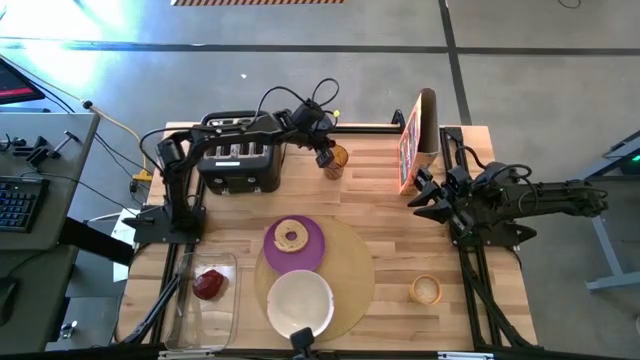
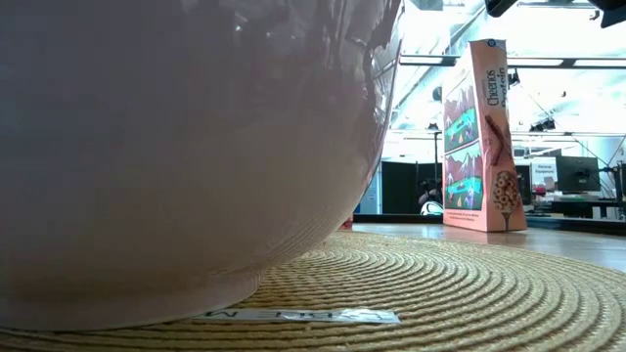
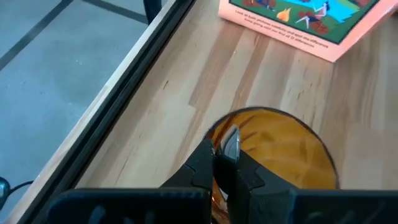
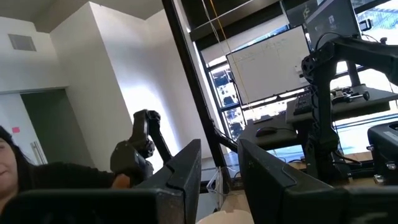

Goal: Arrange a breakfast setting
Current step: Put the spoon from the glass onto the placemat to the right of the white bowl

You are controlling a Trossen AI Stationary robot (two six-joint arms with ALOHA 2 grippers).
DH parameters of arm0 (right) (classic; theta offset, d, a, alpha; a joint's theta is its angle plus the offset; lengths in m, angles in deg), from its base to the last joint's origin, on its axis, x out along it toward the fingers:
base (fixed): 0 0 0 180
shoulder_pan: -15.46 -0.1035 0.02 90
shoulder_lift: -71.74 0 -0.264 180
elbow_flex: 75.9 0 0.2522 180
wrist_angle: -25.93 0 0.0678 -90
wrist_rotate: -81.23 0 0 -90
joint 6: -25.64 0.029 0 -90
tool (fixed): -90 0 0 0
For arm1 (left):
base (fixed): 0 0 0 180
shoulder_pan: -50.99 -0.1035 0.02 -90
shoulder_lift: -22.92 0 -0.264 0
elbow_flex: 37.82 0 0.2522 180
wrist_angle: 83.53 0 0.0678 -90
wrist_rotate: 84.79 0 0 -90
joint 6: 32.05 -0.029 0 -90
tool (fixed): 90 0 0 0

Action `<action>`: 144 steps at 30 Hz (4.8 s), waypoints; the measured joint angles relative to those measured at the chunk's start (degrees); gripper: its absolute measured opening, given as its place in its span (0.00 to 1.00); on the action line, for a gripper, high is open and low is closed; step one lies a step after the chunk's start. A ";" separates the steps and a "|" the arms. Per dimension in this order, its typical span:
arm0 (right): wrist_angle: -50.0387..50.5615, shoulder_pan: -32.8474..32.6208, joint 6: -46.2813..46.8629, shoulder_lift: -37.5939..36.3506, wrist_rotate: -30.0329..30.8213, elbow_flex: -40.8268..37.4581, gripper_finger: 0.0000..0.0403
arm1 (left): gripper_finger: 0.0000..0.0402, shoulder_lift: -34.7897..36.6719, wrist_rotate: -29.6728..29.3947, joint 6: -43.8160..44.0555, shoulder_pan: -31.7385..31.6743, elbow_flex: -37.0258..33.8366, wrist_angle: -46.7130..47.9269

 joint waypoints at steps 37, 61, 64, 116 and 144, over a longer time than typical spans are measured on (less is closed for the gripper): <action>3.94 -6.03 -2.50 5.03 1.24 -0.02 0.25 | 0.01 21.81 -0.45 4.26 12.07 0.07 2.67; -0.43 -17.52 2.38 20.12 27.67 -0.02 0.35 | 0.01 16.55 -0.48 10.51 28.33 0.07 -2.04; -3.18 -18.48 3.04 22.66 29.42 -0.02 0.35 | 0.01 14.86 -0.48 10.70 30.10 0.09 -5.03; -18.12 -26.36 15.08 40.53 39.56 -0.02 0.02 | 0.05 9.81 -0.59 18.18 34.12 0.09 -11.09; -18.05 -28.77 15.88 37.70 41.89 -0.02 0.01 | 0.26 14.46 3.58 14.17 34.13 0.06 -8.83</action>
